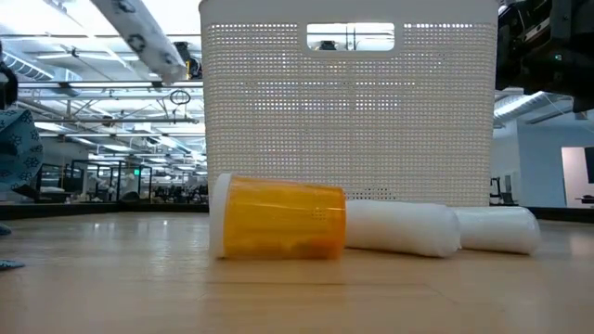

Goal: Pick & place medical supplies in basket/bin
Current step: Put the white mailer bag into the white bin

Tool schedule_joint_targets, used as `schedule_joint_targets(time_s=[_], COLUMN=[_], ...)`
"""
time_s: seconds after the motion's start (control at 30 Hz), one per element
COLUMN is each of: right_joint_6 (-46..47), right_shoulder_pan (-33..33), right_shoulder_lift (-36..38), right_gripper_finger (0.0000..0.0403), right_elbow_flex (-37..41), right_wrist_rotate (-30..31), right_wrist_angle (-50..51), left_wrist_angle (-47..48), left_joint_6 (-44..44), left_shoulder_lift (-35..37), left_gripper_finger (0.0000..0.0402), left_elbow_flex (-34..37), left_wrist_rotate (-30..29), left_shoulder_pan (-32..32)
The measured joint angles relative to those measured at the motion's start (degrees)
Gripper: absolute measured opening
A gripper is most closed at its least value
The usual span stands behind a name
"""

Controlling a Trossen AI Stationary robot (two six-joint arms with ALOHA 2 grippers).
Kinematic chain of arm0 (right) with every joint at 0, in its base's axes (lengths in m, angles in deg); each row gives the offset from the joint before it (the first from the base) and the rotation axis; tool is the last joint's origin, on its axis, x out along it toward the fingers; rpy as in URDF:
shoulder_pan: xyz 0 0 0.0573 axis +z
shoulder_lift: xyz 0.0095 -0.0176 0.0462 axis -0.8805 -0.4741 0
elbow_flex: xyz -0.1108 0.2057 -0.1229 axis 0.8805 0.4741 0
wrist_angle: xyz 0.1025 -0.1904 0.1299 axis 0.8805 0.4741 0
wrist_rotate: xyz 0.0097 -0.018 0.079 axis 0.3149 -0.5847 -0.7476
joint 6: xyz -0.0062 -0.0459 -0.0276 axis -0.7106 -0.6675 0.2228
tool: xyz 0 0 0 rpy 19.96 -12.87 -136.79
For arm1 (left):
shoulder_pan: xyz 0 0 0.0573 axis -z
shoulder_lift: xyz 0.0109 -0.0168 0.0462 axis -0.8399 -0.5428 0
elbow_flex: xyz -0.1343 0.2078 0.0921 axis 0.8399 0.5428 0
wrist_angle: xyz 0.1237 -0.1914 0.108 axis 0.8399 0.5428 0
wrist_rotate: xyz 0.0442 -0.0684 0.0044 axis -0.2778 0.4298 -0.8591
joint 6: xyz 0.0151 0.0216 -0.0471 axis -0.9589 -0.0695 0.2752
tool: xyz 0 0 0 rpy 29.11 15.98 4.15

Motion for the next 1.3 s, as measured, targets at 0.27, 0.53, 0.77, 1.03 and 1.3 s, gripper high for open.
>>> schedule_joint_targets(time_s=[0.27,0.53,0.77,1.03,1.3], right_joint_6=[0.0,-1.07,-1.28,-1.55,-2.73], right_shoulder_pan=[0.0,0.0,0.0,0.0,0.0], right_shoulder_lift=[0.0,0.0,-0.02,-0.02,-0.04], right_gripper_finger=[0.0,0.0,0.0,0.0,0.0], right_elbow_flex=[0.0,0.03,0.03,0.03,0.03], right_wrist_rotate=[0.0,0.02,0.04,0.06,0.06], right_wrist_angle=[-0.21,-0.32,-0.49,-0.51,-0.93], left_wrist_angle=[0.09,-3.02,-24.93,-33.92,-24.61], left_joint_6=[-0.12,-4.22,-22.19,-32.06,-29.44], left_shoulder_lift=[7.53,9.4,5.98,-1.2,-10.06], left_gripper_finger=[0.0,0.0,0.0,0.0,0.0], left_elbow_flex=[4.03,4.2,4.2,-0.78,-11.74], left_wrist_rotate=[4.54,9.03,20.5,24.02,28.14], left_shoulder_pan=[-4.1,-5.83,-8.49,-10.38,-13.61])
